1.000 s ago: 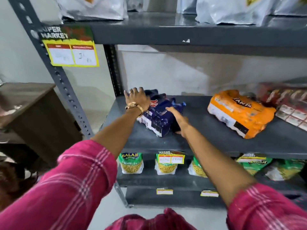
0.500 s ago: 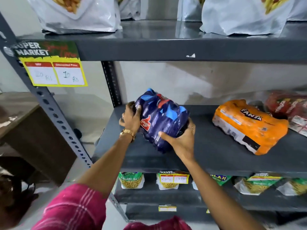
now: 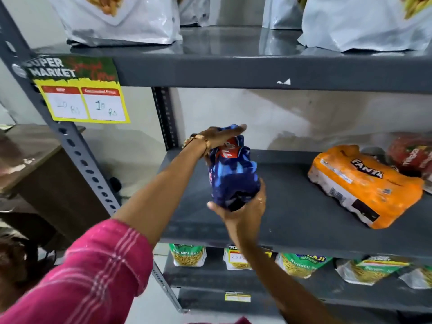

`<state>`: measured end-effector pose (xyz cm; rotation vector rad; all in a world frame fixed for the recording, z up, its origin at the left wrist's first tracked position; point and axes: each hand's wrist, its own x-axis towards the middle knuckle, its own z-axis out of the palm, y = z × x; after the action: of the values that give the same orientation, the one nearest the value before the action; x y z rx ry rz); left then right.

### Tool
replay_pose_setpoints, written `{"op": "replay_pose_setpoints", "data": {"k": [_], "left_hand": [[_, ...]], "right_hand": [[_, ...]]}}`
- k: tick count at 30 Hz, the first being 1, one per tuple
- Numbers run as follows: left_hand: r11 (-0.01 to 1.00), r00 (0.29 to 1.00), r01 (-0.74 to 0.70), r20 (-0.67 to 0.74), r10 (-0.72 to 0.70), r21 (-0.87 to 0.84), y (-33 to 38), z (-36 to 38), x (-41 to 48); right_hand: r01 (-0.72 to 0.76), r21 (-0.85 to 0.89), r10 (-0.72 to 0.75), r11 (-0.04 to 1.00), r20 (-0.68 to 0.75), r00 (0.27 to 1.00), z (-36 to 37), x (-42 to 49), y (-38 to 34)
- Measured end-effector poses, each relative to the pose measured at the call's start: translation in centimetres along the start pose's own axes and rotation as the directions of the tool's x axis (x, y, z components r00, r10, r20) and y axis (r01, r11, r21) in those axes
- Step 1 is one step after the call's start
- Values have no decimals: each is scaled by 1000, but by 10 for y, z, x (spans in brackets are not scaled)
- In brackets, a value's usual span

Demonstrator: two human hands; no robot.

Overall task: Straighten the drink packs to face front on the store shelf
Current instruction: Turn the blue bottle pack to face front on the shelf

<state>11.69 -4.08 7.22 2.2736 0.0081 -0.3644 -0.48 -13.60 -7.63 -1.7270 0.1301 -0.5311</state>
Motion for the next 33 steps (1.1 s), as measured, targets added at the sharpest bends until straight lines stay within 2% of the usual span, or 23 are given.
{"op": "replay_pose_setpoints", "data": {"k": [3, 5, 8, 9, 11, 13, 14, 15, 17, 18, 19, 20, 21, 23, 26, 29, 33], "left_hand": [[932, 964, -224, 206, 169, 284, 15, 7, 10], [843, 938, -322, 266, 222, 431, 20, 4, 11], [737, 923, -385, 215, 321, 555, 9, -2, 10], [725, 922, -384, 193, 336, 571, 2, -1, 9], [667, 905, -385, 121, 408, 637, -16, 6, 6], [594, 839, -367, -21, 544, 716, -34, 14, 5], [628, 798, -349, -130, 588, 696, -42, 17, 3], [717, 774, -327, -261, 577, 615, -52, 20, 1], [923, 791, -294, -479, 380, 248, -73, 29, -7], [961, 835, -275, -489, 250, 22, -87, 37, -10], [959, 888, -239, -435, 151, -155, -102, 45, -13], [949, 931, -190, -352, 93, -251, -114, 53, -16], [950, 956, -150, -284, 69, -274, -126, 59, -17], [961, 966, -127, -250, 63, -247, -139, 68, -21], [963, 962, -147, -259, 87, -224, -146, 72, -35], [975, 948, -185, -283, 145, -122, -156, 82, -60], [989, 944, -142, -305, 121, -45, -167, 97, -86]], "right_hand": [[77, -70, -69, 995, 111, 991, 29, -40, -11], [85, -41, -81, 996, 82, 993, 27, -40, -9], [-17, -69, 1, 997, -231, 973, -2, 8, 12], [-80, -98, 52, 992, -259, 965, -14, 27, 20], [-120, -118, 104, 986, -131, 986, -31, 53, 30], [-119, -121, 122, 986, 20, 992, -42, 66, 33], [-101, -123, 110, 987, 69, 992, -46, 71, 35], [-76, -122, 89, 990, 104, 991, -50, 74, 37], [-47, -154, 69, 987, 142, 987, -58, 78, 41], [-41, -178, 67, 983, 144, 987, -61, 79, 43], [-36, -206, 67, 978, 142, 988, -63, 78, 44], [-36, -229, 70, 973, 144, 987, -63, 77, 44], [-37, -248, 76, 968, 147, 986, -63, 75, 45], [-32, -267, 78, 963, 163, 984, -64, 74, 46], [-61, -279, 123, 958, 210, 970, -72, 74, 48], [-69, -309, 164, 949, 296, 941, -89, 61, 41], [-106, -280, 224, 954, 429, 875, -118, 20, 36]]}}
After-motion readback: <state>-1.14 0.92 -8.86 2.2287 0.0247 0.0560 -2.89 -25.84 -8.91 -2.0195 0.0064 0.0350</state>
